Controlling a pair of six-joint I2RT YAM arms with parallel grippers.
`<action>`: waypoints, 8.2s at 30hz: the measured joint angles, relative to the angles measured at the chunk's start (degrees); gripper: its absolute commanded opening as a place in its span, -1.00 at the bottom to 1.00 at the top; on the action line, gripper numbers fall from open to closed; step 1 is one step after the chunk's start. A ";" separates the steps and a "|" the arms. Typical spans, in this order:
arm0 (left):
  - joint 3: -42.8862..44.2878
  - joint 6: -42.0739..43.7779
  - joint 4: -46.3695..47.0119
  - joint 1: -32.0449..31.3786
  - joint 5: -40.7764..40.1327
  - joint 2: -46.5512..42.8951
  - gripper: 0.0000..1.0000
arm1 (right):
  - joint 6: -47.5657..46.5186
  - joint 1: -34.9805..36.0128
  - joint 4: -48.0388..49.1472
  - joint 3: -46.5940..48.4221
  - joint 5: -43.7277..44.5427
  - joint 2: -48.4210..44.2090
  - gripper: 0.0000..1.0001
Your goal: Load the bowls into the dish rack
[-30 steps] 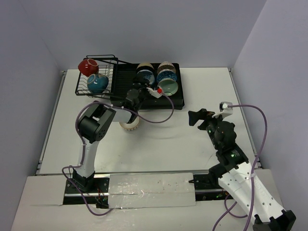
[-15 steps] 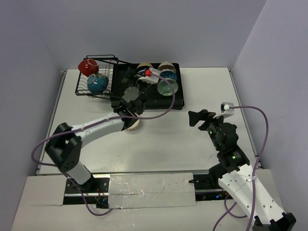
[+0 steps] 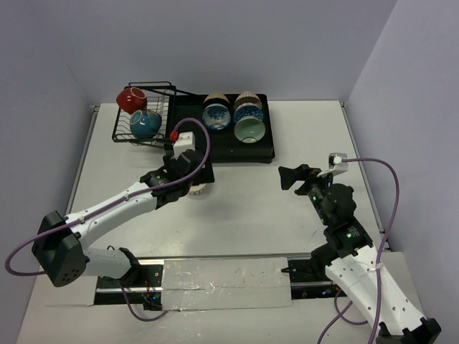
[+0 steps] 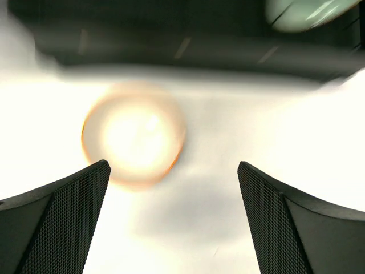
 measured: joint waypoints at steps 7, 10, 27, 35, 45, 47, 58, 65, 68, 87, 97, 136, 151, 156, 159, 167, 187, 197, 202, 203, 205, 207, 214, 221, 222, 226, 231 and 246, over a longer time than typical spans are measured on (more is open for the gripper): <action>-10.64 -11.87 -8.13 6.99 7.76 -2.43 0.86 | 0.17 0.00 0.02 0.00 -0.87 0.04 1.00; -11.02 -13.68 -8.76 9.11 9.18 -2.43 0.74 | 0.20 0.00 0.02 -0.17 -0.92 0.07 1.00; -13.53 -15.06 -2.05 17.77 14.99 4.94 0.04 | 0.20 0.00 0.00 -1.16 -0.90 0.48 0.99; -11.85 -15.17 -1.44 18.14 15.04 8.07 -0.07 | 0.17 0.00 0.13 -1.40 -0.87 0.87 0.99; -10.34 -15.37 -1.79 18.32 13.55 8.50 -0.29 | 0.17 0.00 0.42 -1.90 -0.92 1.97 0.99; -9.90 -15.34 -1.99 18.40 13.55 9.38 -0.33 | 0.17 0.00 0.44 -1.90 -0.92 1.97 0.99; -8.85 -14.58 -3.17 18.51 13.57 10.97 -1.00 | 0.17 0.00 0.44 -1.90 -0.94 1.97 0.99; -8.13 -10.21 -9.09 15.58 9.49 5.33 -1.00 | 0.20 0.00 0.52 -1.90 -1.18 1.97 0.98; -5.38 -4.48 -9.97 11.43 6.08 2.32 -1.00 | 0.20 0.00 0.85 -1.90 -1.53 1.99 0.98; 3.19 79.32 54.05 6.03 -1.38 18.67 -1.00 | 0.11 0.00 1.27 -1.92 -1.05 0.85 0.98; 5.57 94.99 66.93 8.66 6.56 31.78 -1.00 | -0.09 0.00 0.85 -1.92 0.46 0.70 0.98; 9.01 100.32 80.21 12.39 13.00 45.72 -1.00 | -0.94 0.00 7.89 -6.45 -2.43 -2.51 0.99; 8.61 103.51 80.39 10.67 13.77 46.01 -1.00 | -1.11 0.00 9.44 -7.54 -3.69 -2.58 0.99; 7.37 103.95 81.88 10.43 13.42 45.99 -1.00 | -1.11 0.00 9.49 -7.80 -4.22 -3.19 0.99; 5.95 104.56 83.30 10.03 12.96 45.86 -0.99 | -1.11 0.00 9.66 -7.80 -4.57 -3.43 0.99; 3.30 105.11 84.02 9.05 12.00 44.76 -0.92 | -1.11 0.00 10.58 -8.24 -5.03 -3.43 0.99; 1.75 102.44 79.56 8.66 12.31 41.68 -0.02 | -1.11 0.00 10.69 -8.50 -5.20 -3.50 0.99; -1.31 95.89 73.72 6.71 13.07 30.99 0.34 | -1.18 0.00 10.60 -8.50 -5.18 -4.61 0.99; -2.95 87.32 67.17 4.74 13.92 22.25 0.48 | -1.18 0.00 10.08 -8.46 -4.48 -5.99 1.00; -2.97 83.71 64.89 4.39 14.08 19.91 0.52 | -1.18 0.00 9.68 -8.35 -3.87 -6.38 1.00; -3.02 77.22 61.55 4.13 14.32 15.54 0.54 | -1.09 0.00 8.44 -7.98 -2.34 -6.99 1.00; -3.02 69.53 57.79 4.15 14.49 10.29 0.68 | -0.59 0.00 6.45 -6.95 0.09 -7.45 1.00; -0.15 42.29 39.08 4.20 9.81 -5.14 0.92 | 0.35 0.00 -4.13 2.56 11.21 -8.00 1.00; 0.66 22.80 16.13 4.20 -0.94 -19.54 0.99 | 0.11 0.00 -12.24 8.87 20.81 -12.04 1.00; 0.66 19.52 12.07 4.22 -3.30 -22.67 0.99 | -0.07 0.00 -13.35 9.16 21.68 -13.05 1.00; -0.61 14.82 3.37 4.24 -6.88 -30.73 0.98 | -2.45 0.00 -14.88 9.29 22.60 -16.35 1.00; -5.84 11.43 -4.52 4.26 -10.47 -39.50 0.99 | -5.46 0.00 -15.32 9.77 23.47 -19.19 1.00; -17.31 7.48 -12.04 4.26 -13.46 -51.36 0.99 | -7.32 0.00 -15.32 9.07 21.49 -20.04 0.97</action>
